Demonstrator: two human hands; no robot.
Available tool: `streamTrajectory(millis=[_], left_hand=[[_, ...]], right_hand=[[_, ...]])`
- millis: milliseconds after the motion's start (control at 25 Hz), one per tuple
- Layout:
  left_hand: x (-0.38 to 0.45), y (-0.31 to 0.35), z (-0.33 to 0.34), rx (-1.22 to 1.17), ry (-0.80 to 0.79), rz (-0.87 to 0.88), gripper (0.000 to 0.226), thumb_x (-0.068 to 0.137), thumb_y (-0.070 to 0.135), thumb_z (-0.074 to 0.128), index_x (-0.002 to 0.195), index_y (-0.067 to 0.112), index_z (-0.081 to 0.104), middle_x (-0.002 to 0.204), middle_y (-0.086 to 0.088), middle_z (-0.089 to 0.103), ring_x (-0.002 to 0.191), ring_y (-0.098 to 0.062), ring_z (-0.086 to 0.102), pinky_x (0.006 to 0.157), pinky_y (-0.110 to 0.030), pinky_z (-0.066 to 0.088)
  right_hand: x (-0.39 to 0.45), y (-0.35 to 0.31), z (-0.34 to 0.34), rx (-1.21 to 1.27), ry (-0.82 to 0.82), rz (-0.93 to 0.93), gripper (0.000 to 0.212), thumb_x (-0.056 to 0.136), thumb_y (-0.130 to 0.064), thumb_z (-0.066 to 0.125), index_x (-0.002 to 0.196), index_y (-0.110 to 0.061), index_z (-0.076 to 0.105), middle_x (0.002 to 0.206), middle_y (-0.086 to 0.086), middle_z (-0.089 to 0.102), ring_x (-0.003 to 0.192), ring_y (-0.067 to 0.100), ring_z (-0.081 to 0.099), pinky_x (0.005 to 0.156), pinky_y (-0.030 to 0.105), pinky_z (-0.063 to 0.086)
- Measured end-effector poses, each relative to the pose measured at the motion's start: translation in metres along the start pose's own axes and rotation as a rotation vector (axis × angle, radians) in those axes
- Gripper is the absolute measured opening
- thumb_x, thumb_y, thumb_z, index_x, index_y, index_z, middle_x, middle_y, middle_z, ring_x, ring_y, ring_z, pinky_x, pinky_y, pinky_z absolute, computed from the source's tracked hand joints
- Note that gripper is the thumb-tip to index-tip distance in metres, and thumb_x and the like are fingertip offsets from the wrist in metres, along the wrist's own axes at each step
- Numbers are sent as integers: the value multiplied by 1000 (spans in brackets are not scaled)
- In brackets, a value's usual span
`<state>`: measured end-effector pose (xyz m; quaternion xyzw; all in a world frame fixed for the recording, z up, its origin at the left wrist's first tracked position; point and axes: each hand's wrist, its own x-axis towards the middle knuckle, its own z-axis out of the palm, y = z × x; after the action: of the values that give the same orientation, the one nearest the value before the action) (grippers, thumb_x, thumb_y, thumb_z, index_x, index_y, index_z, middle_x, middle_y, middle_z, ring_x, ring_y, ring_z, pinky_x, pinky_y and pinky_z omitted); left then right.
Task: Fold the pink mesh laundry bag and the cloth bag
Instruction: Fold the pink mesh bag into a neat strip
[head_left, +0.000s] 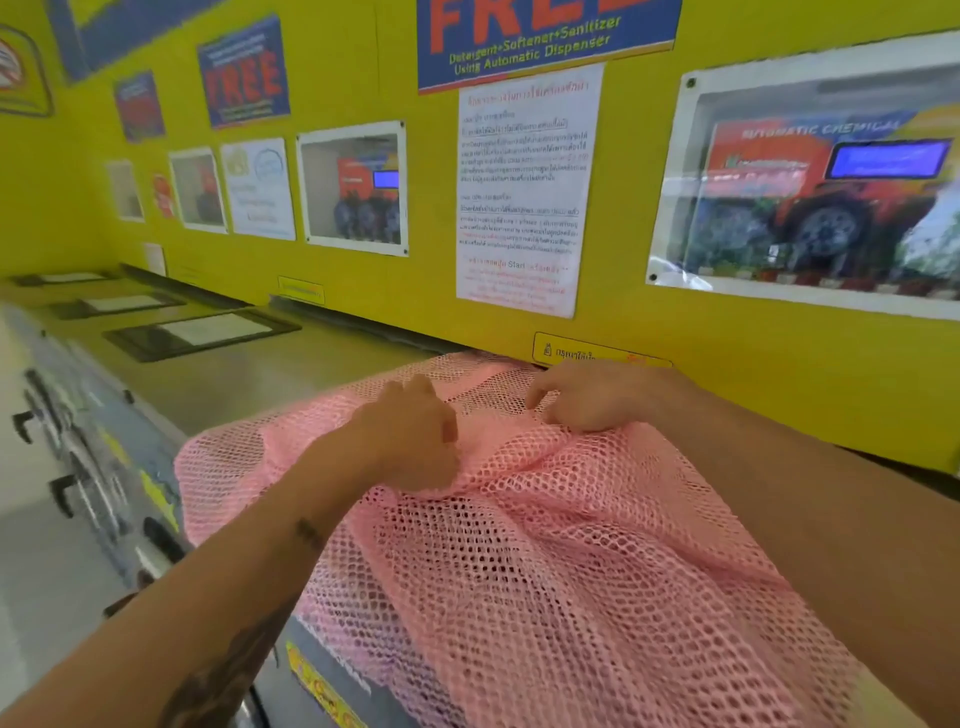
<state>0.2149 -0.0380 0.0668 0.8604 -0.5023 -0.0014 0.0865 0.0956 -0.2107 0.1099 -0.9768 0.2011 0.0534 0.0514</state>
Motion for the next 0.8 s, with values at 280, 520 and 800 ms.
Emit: streamTrajectory(millis=[280,520,800], left_hand=[[16,-16,-15,-262,246,119,26,79,10,59,76,33,47,77,4,58,71,-21,55,56,-36,44],[41,-71,-50,-400,530,162,36,83,12,64,114,26,54,81,0,57,75,-22,56,65,-38,49],[57,-148,-51,-492,136,42,48,97,54,38,127,23,60,119,3,66,104,-18,65,91,-36,47]], right_hand=[[33,-8,-1,-62,48,65,29,87,-12,47,104,-5,70,113,14,69,87,22,61,70,34,49],[74,-19,-56,327,816,152,15,89,-9,49,101,-11,57,96,9,61,77,25,56,59,32,42],[156,-60,-51,530,863,160,13,90,-5,45,97,-10,54,91,9,58,74,25,55,54,33,40]])
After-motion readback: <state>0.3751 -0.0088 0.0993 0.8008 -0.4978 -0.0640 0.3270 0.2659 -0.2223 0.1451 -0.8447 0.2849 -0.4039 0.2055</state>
